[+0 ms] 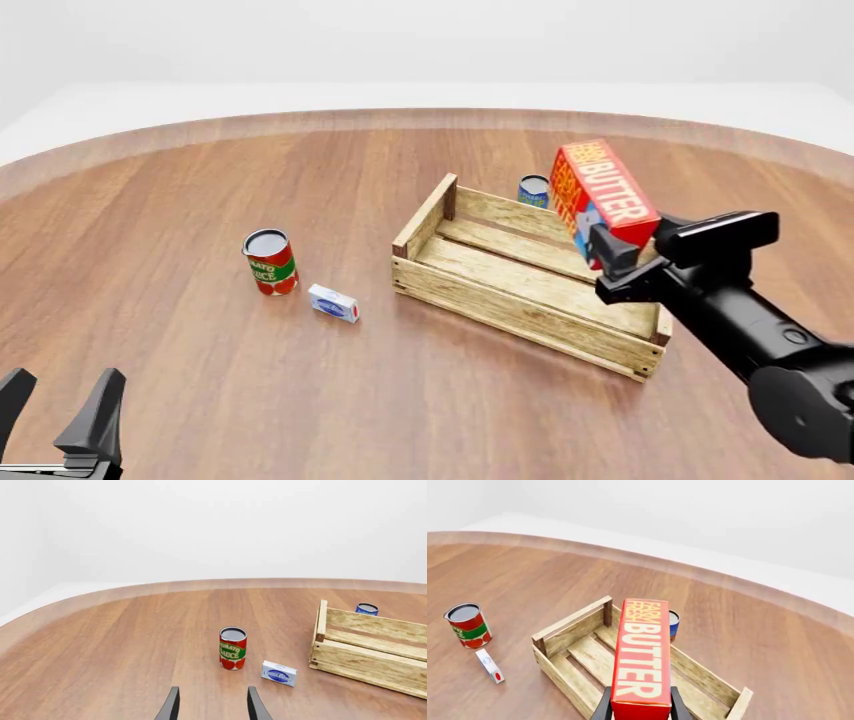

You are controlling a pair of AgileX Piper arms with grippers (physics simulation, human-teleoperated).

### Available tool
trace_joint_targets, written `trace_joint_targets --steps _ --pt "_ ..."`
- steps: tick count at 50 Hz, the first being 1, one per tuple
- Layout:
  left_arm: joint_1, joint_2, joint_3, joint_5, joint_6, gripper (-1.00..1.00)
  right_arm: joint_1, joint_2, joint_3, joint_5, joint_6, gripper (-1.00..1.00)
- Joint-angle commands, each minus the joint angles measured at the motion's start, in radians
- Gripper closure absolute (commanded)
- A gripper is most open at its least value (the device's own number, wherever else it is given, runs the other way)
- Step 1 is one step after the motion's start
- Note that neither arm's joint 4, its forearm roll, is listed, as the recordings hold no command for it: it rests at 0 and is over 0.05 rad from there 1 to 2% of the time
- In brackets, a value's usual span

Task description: Pick up the butter and put it in the tray.

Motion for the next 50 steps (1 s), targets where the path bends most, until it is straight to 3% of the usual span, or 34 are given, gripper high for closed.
trace_joint_targets --steps 1,50 --pt "0.0 0.0 0.0 0.0 0.0 -1.0 0.001 0.018 -0.022 -0.024 0.017 1.0" --pt "0.0 0.0 0.0 0.0 0.0 -1.0 0.014 0.136 -0.05 -0.081 0.026 1.0"
